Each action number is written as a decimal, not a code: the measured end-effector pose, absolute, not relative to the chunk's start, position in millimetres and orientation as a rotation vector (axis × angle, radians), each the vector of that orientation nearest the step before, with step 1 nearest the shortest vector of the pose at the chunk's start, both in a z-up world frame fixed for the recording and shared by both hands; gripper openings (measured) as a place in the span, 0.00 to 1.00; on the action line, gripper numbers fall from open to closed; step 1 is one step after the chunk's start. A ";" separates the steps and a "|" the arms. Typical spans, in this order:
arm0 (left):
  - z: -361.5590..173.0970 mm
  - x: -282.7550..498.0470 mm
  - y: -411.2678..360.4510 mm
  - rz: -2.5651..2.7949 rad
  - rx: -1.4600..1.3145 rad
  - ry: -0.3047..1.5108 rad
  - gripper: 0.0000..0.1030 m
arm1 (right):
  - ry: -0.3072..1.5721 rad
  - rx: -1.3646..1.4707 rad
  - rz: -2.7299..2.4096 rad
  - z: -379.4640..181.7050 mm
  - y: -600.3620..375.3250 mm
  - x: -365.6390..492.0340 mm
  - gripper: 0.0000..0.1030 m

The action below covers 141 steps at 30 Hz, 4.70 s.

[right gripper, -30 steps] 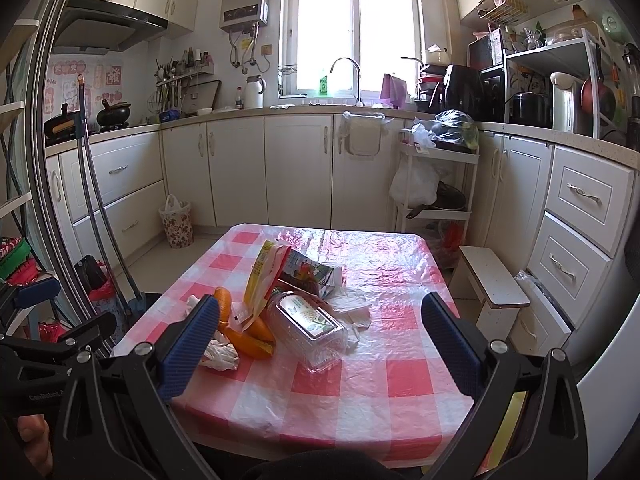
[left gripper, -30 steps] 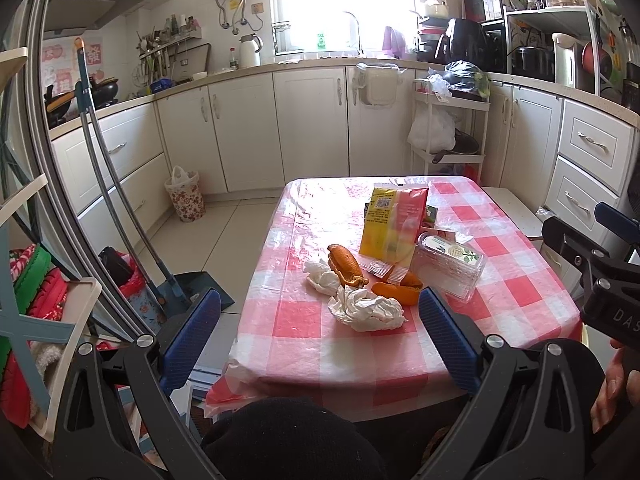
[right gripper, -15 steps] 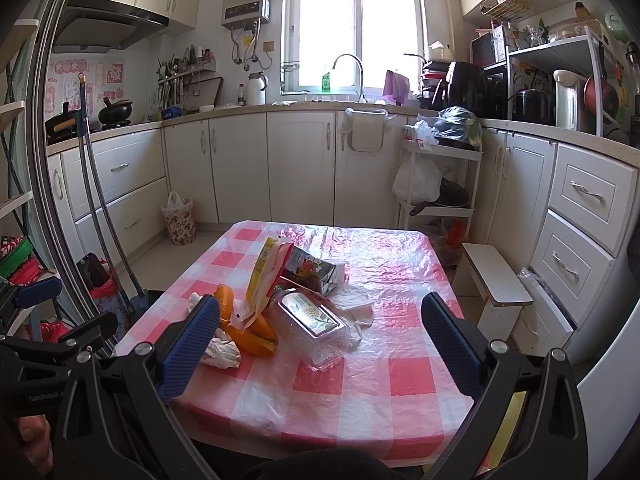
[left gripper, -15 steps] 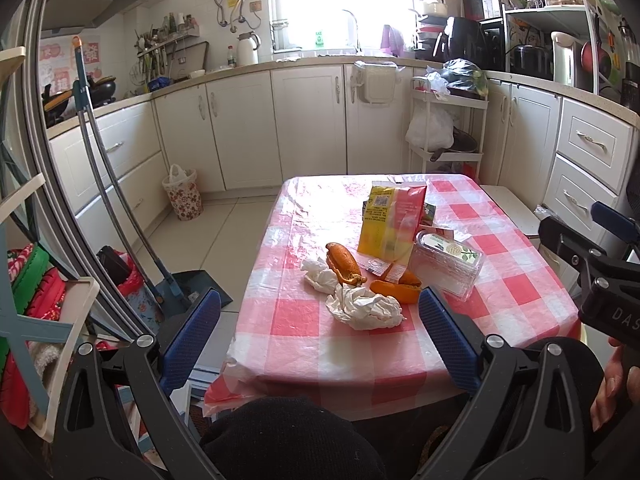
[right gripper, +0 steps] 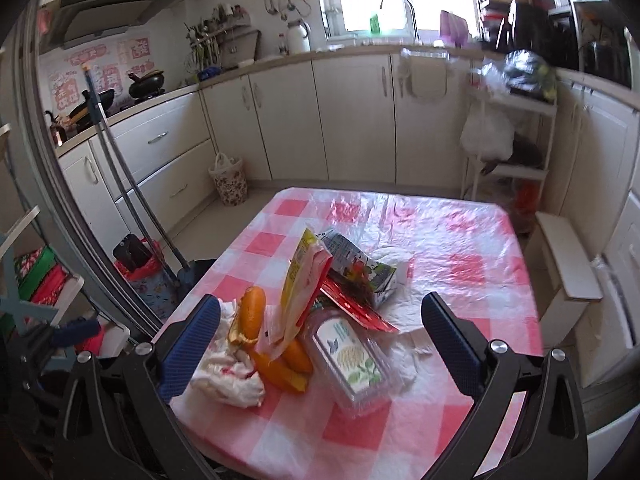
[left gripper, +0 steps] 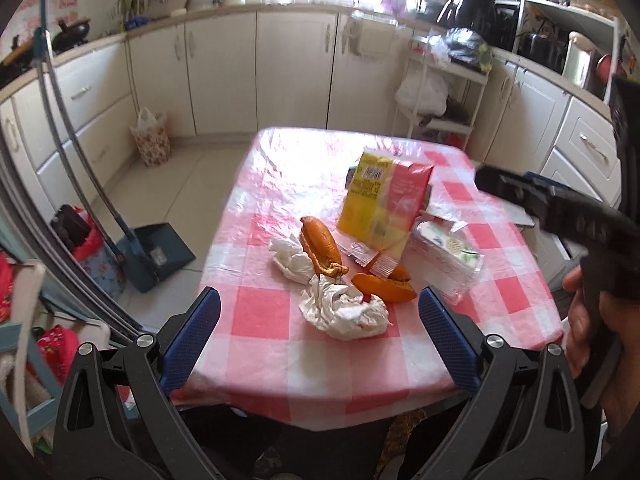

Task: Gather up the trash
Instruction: 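Grasp the orange peel with the left gripper while the right grasps a red wrapper, then carry both items to the yellow bucket and open both grippers over it, then move both tools back over the table toward the crumpled tissues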

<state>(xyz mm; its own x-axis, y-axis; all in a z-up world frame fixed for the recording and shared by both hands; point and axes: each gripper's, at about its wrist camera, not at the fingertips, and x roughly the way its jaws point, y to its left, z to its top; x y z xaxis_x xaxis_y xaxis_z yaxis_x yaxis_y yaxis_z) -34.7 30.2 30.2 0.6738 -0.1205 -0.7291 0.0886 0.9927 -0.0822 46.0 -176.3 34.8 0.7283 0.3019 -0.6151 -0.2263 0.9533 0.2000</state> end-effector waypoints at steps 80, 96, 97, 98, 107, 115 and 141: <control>-75.7 22.2 -449.6 -1.038 0.317 1.114 0.25 | 0.736 0.626 -0.332 -142.2 -529.3 -121.6 0.38; -27.3 19.8 -413.5 -0.886 0.321 0.929 0.59 | 0.658 0.649 -0.319 -103.8 -515.6 -126.3 0.53; -21.6 19.6 -407.9 -0.876 0.318 0.913 0.59 | 0.651 0.643 -0.311 -98.8 -512.1 -125.1 0.54; -14.4 18.5 -400.5 -0.862 0.319 0.891 0.60 | 0.644 0.637 -0.302 -93.8 -507.8 -123.5 0.56; 36.4 9.5 -303.5 -0.722 0.289 0.761 0.65 | 0.553 0.592 -0.188 -33.3 -456.0 -107.7 0.60; 46.1 2.8 -100.0 -0.320 0.114 0.719 0.71 | 0.473 0.570 0.005 22.0 -379.0 -79.3 0.72; -75.0 154.2 -1.0 -0.035 0.074 0.975 0.88 | 0.525 0.523 0.171 28.9 -273.5 -35.8 0.81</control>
